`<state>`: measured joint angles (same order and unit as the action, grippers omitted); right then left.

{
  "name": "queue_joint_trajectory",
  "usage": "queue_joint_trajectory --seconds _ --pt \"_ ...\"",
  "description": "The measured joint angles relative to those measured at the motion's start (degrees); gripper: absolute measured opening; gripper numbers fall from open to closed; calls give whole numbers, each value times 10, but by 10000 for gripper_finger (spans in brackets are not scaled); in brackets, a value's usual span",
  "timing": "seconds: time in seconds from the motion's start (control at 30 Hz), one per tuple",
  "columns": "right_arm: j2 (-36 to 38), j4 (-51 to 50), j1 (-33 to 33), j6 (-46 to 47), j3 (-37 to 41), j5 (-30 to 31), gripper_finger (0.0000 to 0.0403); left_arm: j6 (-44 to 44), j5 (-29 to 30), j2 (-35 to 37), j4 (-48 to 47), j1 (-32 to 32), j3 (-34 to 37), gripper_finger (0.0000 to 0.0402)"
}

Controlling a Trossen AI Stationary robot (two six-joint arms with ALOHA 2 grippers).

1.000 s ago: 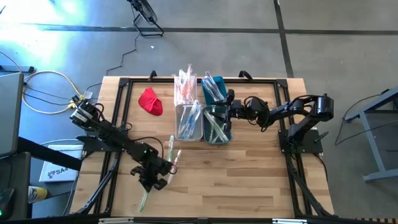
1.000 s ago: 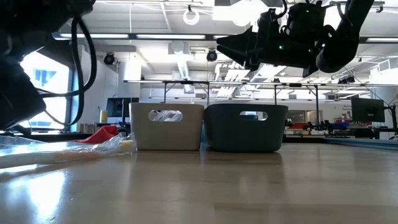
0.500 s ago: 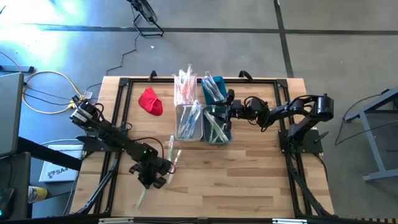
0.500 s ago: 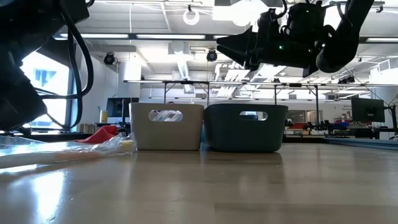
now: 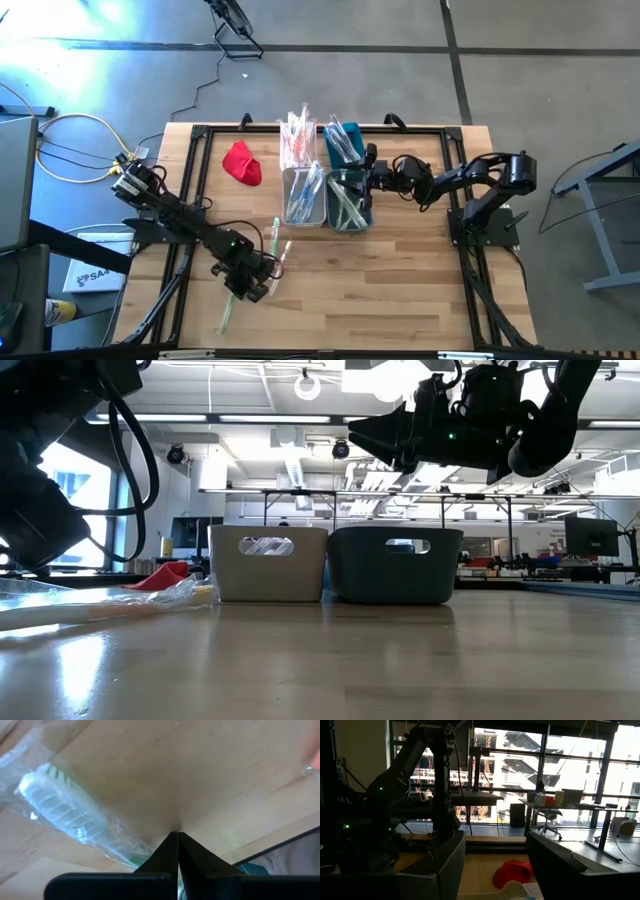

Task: Pick & Place Toothbrushes
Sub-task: Move the brushes to the middle of the table

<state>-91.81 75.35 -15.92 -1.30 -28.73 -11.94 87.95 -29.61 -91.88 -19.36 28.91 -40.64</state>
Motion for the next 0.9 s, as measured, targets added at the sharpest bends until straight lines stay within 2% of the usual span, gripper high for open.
queue_joint_trajectory --seconds 0.27,0.4,0.57,0.73,0.9 --pt "0 0 0 0 0 0 203 -7 0 0 7 0 1 5" --pt "0 0 0 0 0 0 204 -29 -9 -2 64 0 2 5" --pt "0 0 0 0 0 0 204 -37 -95 -2 140 0 1 5" --pt "0 0 0 0 0 0 204 59 -214 -2 94 0 1 5" --pt "0 -1 0 0 0 0 203 67 -223 -2 4 0 1 5"
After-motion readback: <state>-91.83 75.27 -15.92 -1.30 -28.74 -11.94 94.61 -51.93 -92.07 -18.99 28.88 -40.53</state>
